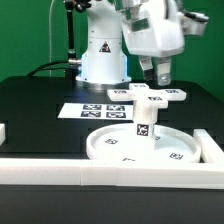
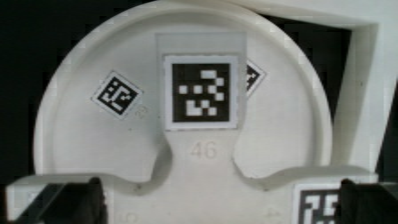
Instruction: Assemble round table
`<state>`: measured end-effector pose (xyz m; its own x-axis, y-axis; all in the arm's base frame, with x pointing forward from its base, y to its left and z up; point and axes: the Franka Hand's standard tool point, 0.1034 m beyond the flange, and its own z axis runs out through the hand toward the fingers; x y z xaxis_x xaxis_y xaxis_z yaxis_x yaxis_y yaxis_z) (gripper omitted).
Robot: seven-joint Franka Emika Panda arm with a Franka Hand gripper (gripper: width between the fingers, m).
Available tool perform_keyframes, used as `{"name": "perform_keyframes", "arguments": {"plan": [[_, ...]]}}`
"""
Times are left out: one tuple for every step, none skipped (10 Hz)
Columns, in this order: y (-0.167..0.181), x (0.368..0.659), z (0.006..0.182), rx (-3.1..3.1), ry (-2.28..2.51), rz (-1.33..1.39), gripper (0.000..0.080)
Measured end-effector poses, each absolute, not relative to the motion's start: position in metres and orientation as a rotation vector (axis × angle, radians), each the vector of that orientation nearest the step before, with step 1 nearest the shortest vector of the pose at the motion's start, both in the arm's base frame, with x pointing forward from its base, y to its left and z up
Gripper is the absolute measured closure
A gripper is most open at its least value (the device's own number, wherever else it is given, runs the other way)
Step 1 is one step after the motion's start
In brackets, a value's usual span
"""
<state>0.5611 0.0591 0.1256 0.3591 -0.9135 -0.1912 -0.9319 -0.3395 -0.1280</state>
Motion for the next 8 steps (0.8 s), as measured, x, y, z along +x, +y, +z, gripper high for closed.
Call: {"name": "perform_keyframes", "arguments": {"plan": [[0.0649,0.5646,0.1270,-2.495,1.549,0.168,0.0151],[0.0630,0.5669,0.1263,-2.540,1.465,0.139,0.0151],[0.0628,0.5659,0.1255,-2.590,1.372,0.130,0.0151],[0.0627,0.5660,0.1255,-2.634,1.279,0.119,0.0151],[0.0611,0.5659,0.1252,-2.704,1.117,0.098,0.0151],[0.0584,0.5662,0.1248,-2.787,0.890,0.063,0.0151],[0.0580,0.5685,0.1258,-2.866,0.663,0.014,0.0151],[0.0583,0.5678,0.1250,-2.931,0.307,-0.025,0.0151]]}}
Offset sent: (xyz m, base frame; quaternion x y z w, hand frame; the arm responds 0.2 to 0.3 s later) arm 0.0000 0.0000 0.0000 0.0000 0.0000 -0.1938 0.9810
